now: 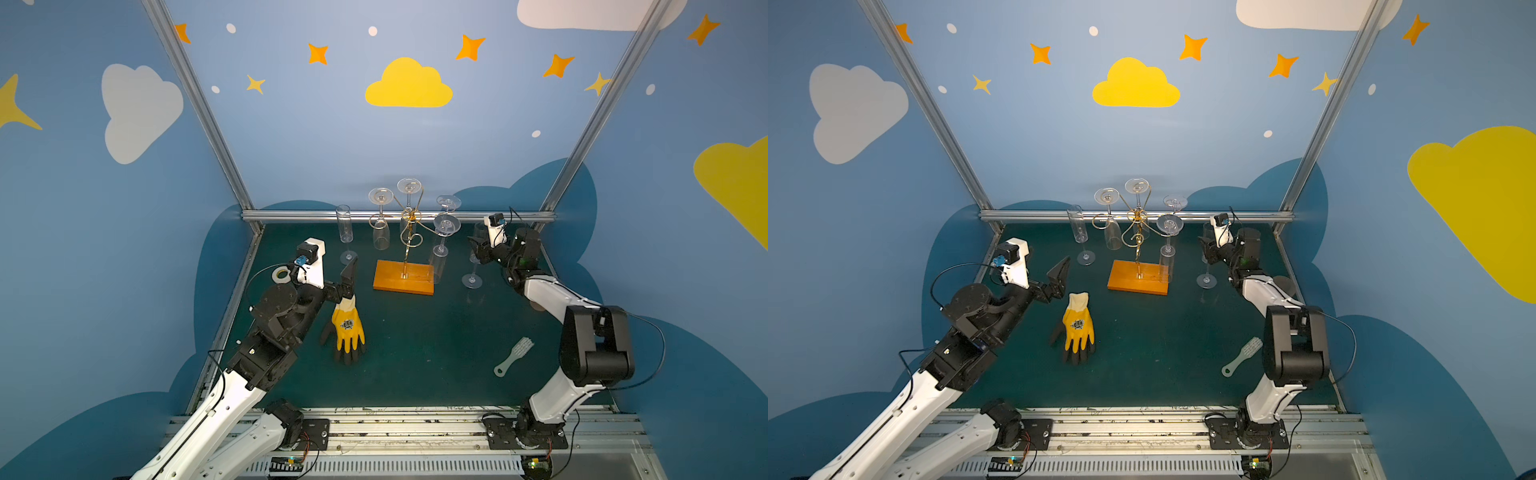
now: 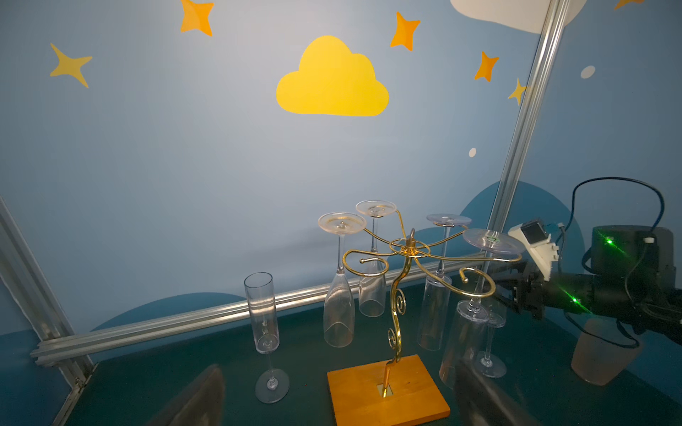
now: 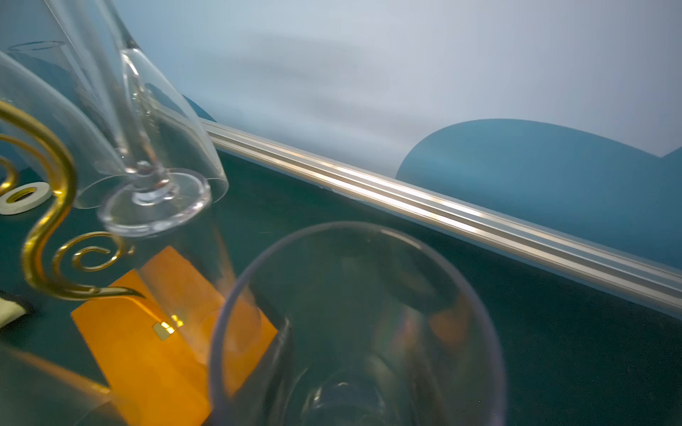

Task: Take the wine glass off the wine glass rack
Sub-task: Place the wine glass at the top-right of the table.

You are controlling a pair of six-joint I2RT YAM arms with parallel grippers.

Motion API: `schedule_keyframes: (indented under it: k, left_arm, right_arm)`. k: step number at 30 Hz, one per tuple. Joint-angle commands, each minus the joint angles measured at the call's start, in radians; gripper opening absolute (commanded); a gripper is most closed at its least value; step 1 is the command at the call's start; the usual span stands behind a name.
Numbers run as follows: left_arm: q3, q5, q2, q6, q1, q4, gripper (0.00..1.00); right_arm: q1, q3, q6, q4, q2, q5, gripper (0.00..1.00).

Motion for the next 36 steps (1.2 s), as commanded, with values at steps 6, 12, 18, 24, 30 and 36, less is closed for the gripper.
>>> schedule_keyframes:
  k: [6,12,18,24,30,36]
  left_arm:
    - [0.047,0.017,0.028,0.021,0.028,0.041,0.96]
    - [0.049,0.034,0.049,0.008,0.049,0.047,0.96]
    - [0.048,0.060,0.061,-0.010,0.067,0.050,0.96]
    - [0.032,0.064,0.050,-0.028,0.075,0.050,0.96]
    - [0.023,0.066,0.030,-0.035,0.080,0.044,0.97]
    - [0.016,0.065,0.008,-0.040,0.082,0.035,0.97]
  right_arm:
    - [-0.030,0.087,0.111,0.400,0.182,-0.100,0.21]
    - [-0.028,0.136,0.092,0.400,0.244,-0.109,0.21]
    - [-0.027,0.131,0.052,0.381,0.259,-0.116,0.21]
    - [-0.019,0.125,0.001,0.324,0.259,-0.129,0.23]
    - [-0.017,0.106,-0.015,0.307,0.255,-0.136,0.28]
    - [-0.013,0.097,-0.020,0.298,0.248,-0.146,0.60]
